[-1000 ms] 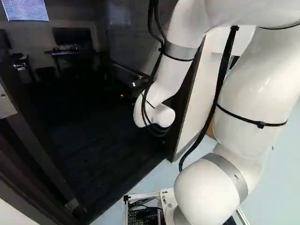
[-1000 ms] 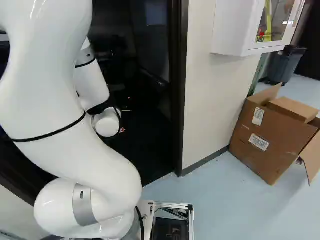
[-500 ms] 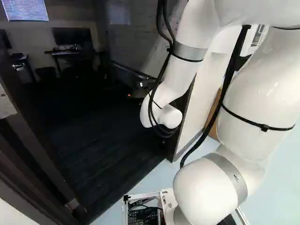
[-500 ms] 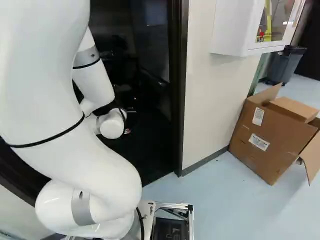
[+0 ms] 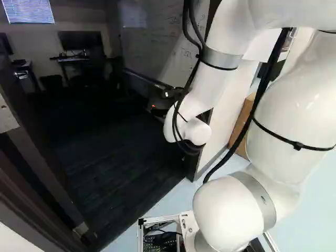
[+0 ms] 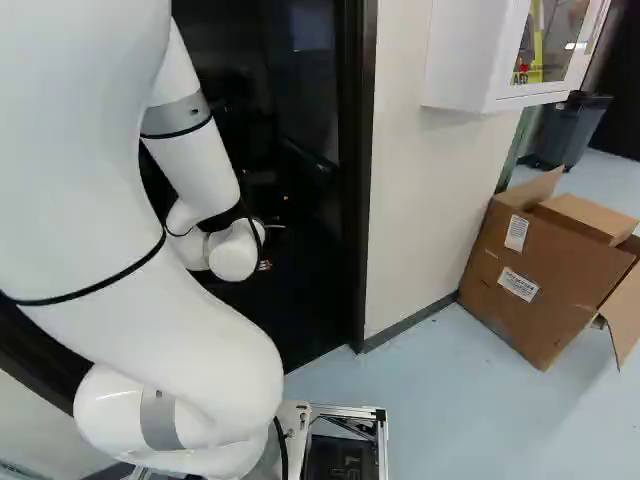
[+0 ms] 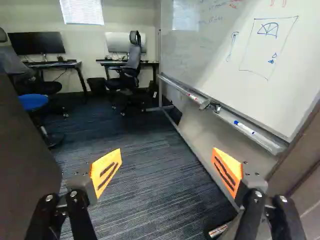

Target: Open the door and move inside

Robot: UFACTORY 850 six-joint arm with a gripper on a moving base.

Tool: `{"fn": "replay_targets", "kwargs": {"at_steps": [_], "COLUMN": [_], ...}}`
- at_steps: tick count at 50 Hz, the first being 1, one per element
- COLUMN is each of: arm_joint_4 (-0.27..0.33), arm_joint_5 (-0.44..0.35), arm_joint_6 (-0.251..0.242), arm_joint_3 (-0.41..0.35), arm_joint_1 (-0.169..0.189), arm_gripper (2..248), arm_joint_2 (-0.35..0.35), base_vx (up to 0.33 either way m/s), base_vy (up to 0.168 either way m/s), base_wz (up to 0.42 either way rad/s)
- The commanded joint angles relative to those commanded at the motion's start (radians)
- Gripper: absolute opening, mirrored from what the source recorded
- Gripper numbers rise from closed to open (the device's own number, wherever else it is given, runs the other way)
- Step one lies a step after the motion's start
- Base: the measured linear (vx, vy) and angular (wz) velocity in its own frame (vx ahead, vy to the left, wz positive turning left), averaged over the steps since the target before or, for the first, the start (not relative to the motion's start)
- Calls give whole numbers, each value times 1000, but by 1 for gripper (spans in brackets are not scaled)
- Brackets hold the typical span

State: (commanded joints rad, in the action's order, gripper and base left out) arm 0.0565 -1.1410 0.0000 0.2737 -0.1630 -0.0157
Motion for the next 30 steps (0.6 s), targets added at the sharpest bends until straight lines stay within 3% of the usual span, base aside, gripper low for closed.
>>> {"fn": "replay_targets", "kwargs": {"at_steps": [21, 30], "arm_joint_4": [0, 0], "arm_joint_5": [0, 0], "arm_joint_6": [0, 0], "arm_joint_3": [-36, -45], "arm_joint_1": [76, 93], "arm_gripper": [247, 247], "arm_joint_2": [36, 44], "base_vx": [0, 0], "base_vy": [0, 0], "base_wz": [0, 0]}}
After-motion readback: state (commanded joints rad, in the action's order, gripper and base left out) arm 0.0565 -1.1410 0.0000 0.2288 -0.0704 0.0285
